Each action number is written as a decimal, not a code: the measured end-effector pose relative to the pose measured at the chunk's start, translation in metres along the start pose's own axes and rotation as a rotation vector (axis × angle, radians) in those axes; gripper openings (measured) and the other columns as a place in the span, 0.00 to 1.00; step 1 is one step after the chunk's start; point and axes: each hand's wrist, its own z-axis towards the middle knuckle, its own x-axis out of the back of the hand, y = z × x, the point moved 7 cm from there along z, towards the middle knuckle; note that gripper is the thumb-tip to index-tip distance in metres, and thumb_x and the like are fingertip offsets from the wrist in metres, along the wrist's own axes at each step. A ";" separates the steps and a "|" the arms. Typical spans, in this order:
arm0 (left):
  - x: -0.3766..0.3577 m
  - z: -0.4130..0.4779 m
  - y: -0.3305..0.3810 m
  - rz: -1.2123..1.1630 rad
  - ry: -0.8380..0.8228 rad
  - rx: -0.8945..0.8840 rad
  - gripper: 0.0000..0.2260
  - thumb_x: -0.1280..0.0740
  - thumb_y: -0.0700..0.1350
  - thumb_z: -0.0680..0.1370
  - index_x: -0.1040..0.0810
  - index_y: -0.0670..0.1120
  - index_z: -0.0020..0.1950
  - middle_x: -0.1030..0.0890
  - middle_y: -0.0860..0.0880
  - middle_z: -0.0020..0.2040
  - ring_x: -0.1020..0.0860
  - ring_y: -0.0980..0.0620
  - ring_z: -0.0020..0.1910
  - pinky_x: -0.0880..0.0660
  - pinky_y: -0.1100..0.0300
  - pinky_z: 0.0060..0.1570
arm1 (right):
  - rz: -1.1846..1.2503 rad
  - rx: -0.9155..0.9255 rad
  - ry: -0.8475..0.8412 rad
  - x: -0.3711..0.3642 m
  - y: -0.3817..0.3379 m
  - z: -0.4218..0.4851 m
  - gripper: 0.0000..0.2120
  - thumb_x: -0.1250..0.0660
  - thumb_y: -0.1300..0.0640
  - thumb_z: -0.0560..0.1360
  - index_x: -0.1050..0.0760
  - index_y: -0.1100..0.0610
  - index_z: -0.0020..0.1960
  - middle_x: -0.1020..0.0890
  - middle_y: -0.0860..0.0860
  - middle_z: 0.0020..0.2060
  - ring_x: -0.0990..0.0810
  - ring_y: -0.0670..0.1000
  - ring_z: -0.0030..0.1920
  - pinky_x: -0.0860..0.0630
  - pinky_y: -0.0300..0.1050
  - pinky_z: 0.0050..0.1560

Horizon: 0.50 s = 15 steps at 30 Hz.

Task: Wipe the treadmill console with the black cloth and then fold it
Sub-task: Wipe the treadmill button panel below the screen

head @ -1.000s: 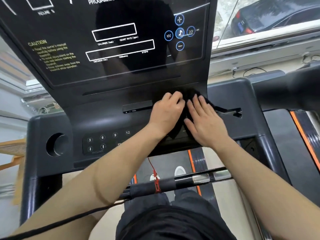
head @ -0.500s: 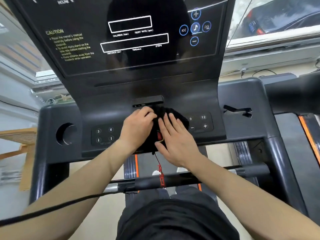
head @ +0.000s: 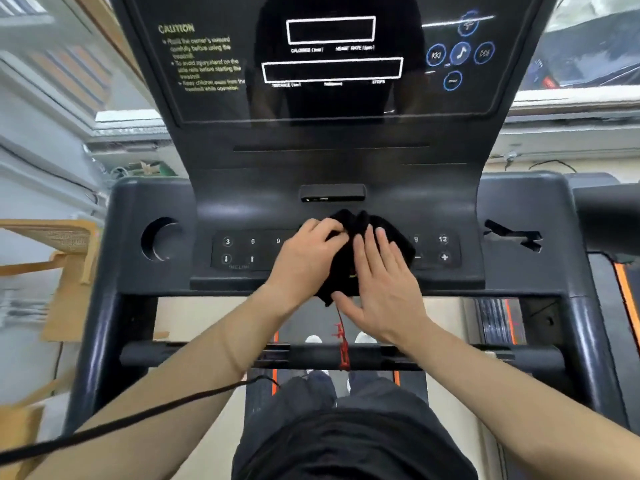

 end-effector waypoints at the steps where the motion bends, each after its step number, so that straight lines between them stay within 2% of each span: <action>1: 0.007 -0.013 -0.023 0.019 0.006 0.034 0.14 0.36 0.41 0.75 0.17 0.45 0.59 0.20 0.47 0.58 0.24 0.45 0.53 0.18 0.47 0.39 | 0.004 0.058 -0.018 -0.002 -0.020 0.011 0.45 0.48 0.32 0.77 0.45 0.65 0.80 0.45 0.65 0.80 0.50 0.62 0.81 0.46 0.61 0.79; 5: 0.040 -0.064 -0.106 0.085 0.060 0.254 0.14 0.38 0.41 0.76 0.15 0.42 0.55 0.18 0.44 0.56 0.22 0.41 0.49 0.18 0.46 0.42 | 0.016 0.210 -0.106 -0.009 -0.109 0.061 0.48 0.49 0.29 0.76 0.48 0.64 0.81 0.48 0.65 0.81 0.54 0.62 0.82 0.52 0.59 0.80; 8: 0.060 -0.099 -0.134 0.108 0.096 0.450 0.12 0.30 0.35 0.75 0.16 0.40 0.58 0.18 0.43 0.57 0.22 0.41 0.50 0.19 0.48 0.42 | -0.014 0.254 -0.164 -0.019 -0.161 0.076 0.50 0.48 0.29 0.75 0.52 0.64 0.81 0.51 0.65 0.81 0.57 0.63 0.81 0.54 0.61 0.80; 10: 0.062 -0.118 -0.128 0.107 0.101 0.472 0.13 0.28 0.34 0.74 0.16 0.39 0.58 0.18 0.43 0.56 0.22 0.42 0.50 0.20 0.50 0.41 | -0.053 0.282 -0.181 -0.026 -0.176 0.066 0.51 0.47 0.29 0.74 0.52 0.66 0.81 0.52 0.67 0.80 0.57 0.65 0.81 0.54 0.62 0.80; 15: 0.057 -0.131 -0.117 0.105 0.173 0.402 0.10 0.35 0.37 0.77 0.15 0.40 0.53 0.16 0.45 0.54 0.21 0.44 0.47 0.20 0.53 0.38 | -0.093 0.355 -0.197 -0.035 -0.169 0.040 0.50 0.45 0.29 0.74 0.49 0.66 0.81 0.48 0.67 0.80 0.53 0.66 0.81 0.53 0.60 0.80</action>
